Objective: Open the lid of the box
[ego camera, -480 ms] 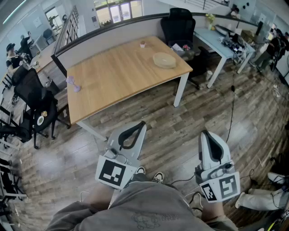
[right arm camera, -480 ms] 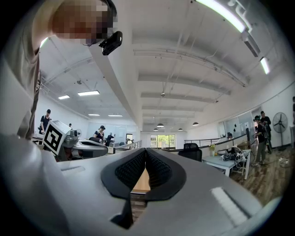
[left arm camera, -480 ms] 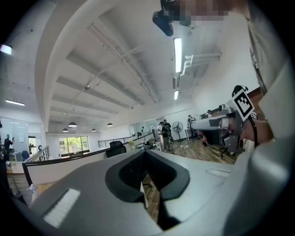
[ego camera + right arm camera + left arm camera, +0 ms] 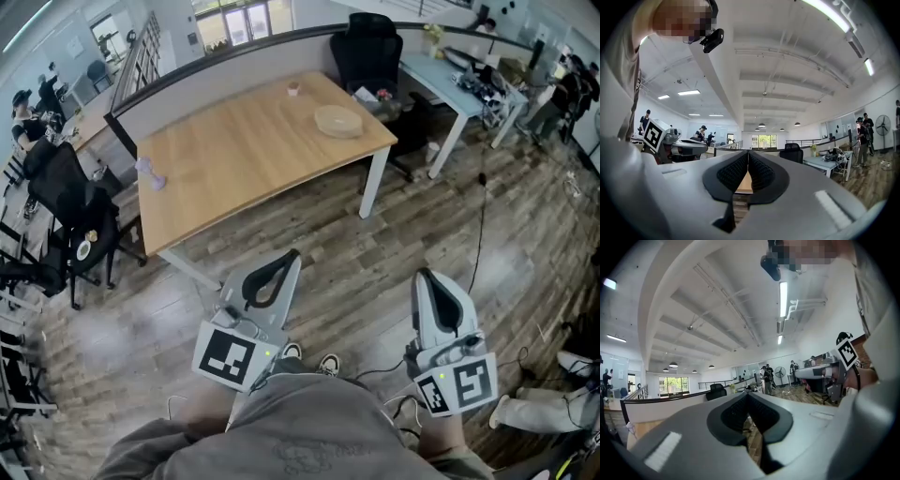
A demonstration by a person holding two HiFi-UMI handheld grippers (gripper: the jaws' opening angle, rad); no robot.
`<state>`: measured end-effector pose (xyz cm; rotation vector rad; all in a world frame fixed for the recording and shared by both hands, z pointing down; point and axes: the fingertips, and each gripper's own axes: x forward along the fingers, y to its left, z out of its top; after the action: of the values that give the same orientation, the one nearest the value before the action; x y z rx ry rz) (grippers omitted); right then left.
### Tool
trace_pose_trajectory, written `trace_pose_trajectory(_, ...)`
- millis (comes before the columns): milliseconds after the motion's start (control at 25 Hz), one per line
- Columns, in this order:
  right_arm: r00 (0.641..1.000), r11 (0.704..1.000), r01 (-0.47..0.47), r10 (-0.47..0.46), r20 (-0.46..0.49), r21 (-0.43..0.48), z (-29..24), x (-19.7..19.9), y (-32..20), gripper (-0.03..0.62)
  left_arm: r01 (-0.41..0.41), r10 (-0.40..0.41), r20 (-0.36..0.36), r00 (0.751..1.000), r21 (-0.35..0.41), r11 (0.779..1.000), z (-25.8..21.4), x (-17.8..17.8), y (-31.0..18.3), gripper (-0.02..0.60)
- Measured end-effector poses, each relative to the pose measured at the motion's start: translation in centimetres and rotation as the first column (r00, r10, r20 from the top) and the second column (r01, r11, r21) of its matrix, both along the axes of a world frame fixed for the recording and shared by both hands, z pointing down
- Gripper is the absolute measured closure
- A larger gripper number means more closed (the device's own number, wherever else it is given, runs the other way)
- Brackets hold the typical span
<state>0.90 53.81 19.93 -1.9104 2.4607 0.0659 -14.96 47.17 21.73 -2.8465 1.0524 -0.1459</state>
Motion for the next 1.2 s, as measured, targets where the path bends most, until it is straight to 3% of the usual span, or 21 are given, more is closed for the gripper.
trace_pose_trajectory(200, 1.000, 1.000, -0.006, 0.006, 0.000, -0.003, 0.1, 0.9, 0.0, 0.583, 0.022, -0.022, -0.006, 1.000, 0.036, 0.999, -0.3, 0.6, -0.1, 0.575)
trace_pose_trajectory(320, 1.000, 1.000, -0.006, 0.006, -0.002, -0.003, 0.2, 1.3, 0.1, 0.583, 0.022, -0.022, -0.003, 1.000, 0.021, 1.000, 0.2, 1.3, 0.0, 0.408)
trace_pose_trajectory(400, 1.000, 1.000, -0.004, 0.004, -0.003, -0.002, 0.2, 1.6, 0.2, 0.583, 0.012, -0.012, 0.002, 1.000, 0.008, 1.000, 0.6, 1.9, 0.0, 0.388)
trace_pose_trajectory(720, 0.999, 1.000, -0.027, 0.027, 0.024, 0.016, 0.2, 3.1, -0.4, 0.580, 0.002, -0.002, 0.012, 1.000, -0.007, 1.000, 1.1, 3.1, -0.9, 0.385)
trace_pose_trajectory(800, 0.998, 0.998, -0.040, 0.038, 0.052, 0.047, -0.3, 3.7, -0.7, 0.555, 0.001, -0.001, 0.012, 1.000, -0.012, 1.000, 1.3, 3.3, -1.6, 0.385)
trace_pose_trajectory(880, 0.998, 0.998, -0.043, 0.040, 0.051, 0.056, -0.5, 4.0, -1.4, 0.412, 0.002, -0.002, 0.011, 1.000, -0.016, 1.000, 1.6, 3.4, -2.5, 0.385)
trace_pose_trajectory(920, 0.998, 0.998, -0.040, 0.038, 0.040, 0.052, -0.4, 4.1, -1.9, 0.396, 0.002, -0.002, 0.012, 1.000, -0.016, 1.000, 1.8, 3.5, -3.1, 0.385)
trace_pose_trajectory(1200, 0.999, 1.000, -0.028, 0.028, 0.020, 0.013, 1.0, 4.8, -7.0, 0.398, -0.004, 0.005, 0.013, 1.000, -0.029, 1.000, 2.6, 4.8, -8.5, 0.387)
